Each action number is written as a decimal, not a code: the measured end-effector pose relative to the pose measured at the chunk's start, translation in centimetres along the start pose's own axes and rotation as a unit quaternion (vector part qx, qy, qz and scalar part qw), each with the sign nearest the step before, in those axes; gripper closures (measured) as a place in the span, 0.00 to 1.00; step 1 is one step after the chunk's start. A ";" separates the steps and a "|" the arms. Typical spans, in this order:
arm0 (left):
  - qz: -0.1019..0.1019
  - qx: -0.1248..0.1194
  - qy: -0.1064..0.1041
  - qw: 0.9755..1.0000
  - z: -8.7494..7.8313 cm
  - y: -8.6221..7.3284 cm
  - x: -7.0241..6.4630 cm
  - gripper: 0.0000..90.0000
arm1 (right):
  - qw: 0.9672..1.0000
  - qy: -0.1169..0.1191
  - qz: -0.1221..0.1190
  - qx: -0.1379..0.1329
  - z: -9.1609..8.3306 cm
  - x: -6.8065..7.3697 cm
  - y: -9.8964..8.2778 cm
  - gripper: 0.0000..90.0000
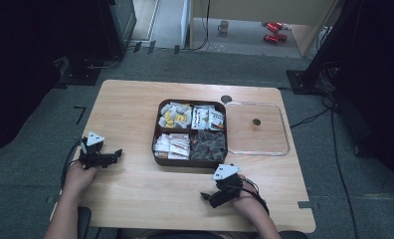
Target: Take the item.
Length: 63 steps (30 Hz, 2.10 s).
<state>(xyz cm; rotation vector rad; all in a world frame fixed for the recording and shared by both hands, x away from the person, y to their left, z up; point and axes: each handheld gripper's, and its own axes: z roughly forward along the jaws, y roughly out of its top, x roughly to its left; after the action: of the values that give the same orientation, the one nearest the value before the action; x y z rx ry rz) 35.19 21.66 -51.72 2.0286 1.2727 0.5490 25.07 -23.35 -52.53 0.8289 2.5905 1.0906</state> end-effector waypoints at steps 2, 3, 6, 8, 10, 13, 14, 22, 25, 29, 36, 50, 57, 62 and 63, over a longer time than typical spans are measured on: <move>0.000 0.000 0.000 1.000 0.0 0.0 0.0 0.17 | 1.000 0.000 0.000 0.000 0.0 0.0 0.0 0.00; 0.000 0.000 0.000 1.000 0.0 0.0 0.0 0.17 | 1.000 0.000 0.000 0.000 0.0 0.0 0.0 0.00; -0.001 0.000 0.001 1.000 0.0 0.0 0.0 0.17 | 1.000 0.000 0.000 0.000 0.0 0.0 0.0 0.00; -0.002 0.000 0.002 1.000 0.0 0.0 0.0 0.16 | 1.000 0.000 0.000 0.000 0.0 0.0 0.0 0.00; -0.003 0.000 0.003 1.000 0.0 0.0 -0.1 0.16 | 1.000 0.000 0.000 0.000 0.0 0.0 0.0 0.00; -0.003 0.000 0.004 1.000 0.0 0.0 -0.1 0.16 | 1.000 0.000 0.000 0.000 0.0 0.0 0.0 0.00; -0.004 0.000 0.005 1.000 0.0 0.0 -0.1 0.16 | 1.000 0.000 0.000 0.000 0.0 0.0 0.0 0.00; -0.018 0.002 0.019 1.000 0.3 0.2 -0.6 0.13 | 1.000 -0.001 0.001 0.000 0.0 0.0 0.0 0.00; -0.018 0.002 0.020 1.000 0.3 0.2 -0.6 0.13 | 1.000 -0.001 0.000 0.000 0.0 0.0 0.0 0.00; -0.019 0.004 0.021 1.000 0.3 0.2 -0.6 0.13 | 1.000 0.000 0.000 0.000 0.0 0.0 0.0 0.00; 0.015 0.018 -0.013 1.000 0.5 0.9 -0.2 0.15 | 1.000 0.000 0.000 0.000 0.0 0.0 0.0 0.00; 0.023 0.007 -0.036 0.999 -0.1 2.0 0.0 0.33 | 1.000 0.000 0.000 0.000 0.1 0.0 0.0 0.00; 0.033 0.009 -0.066 0.997 -0.2 2.5 -0.6 0.39 | 1.000 0.002 -0.001 0.000 0.1 0.0 0.1 0.00; 0.035 0.013 -0.090 0.995 -0.3 3.1 -1.0 0.41 | 1.000 0.002 -0.001 0.000 0.1 0.1 0.1 0.00; 0.033 0.013 -0.094 0.995 -0.4 3.2 -1.1 0.43 | 1.000 0.002 -0.001 0.000 0.1 0.1 0.1 0.00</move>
<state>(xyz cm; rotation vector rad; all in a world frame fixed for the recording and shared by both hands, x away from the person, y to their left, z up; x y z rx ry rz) 36.47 19.84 -49.13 2.0965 1.1085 0.3634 25.11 -23.19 -52.53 0.8248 2.5940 1.0932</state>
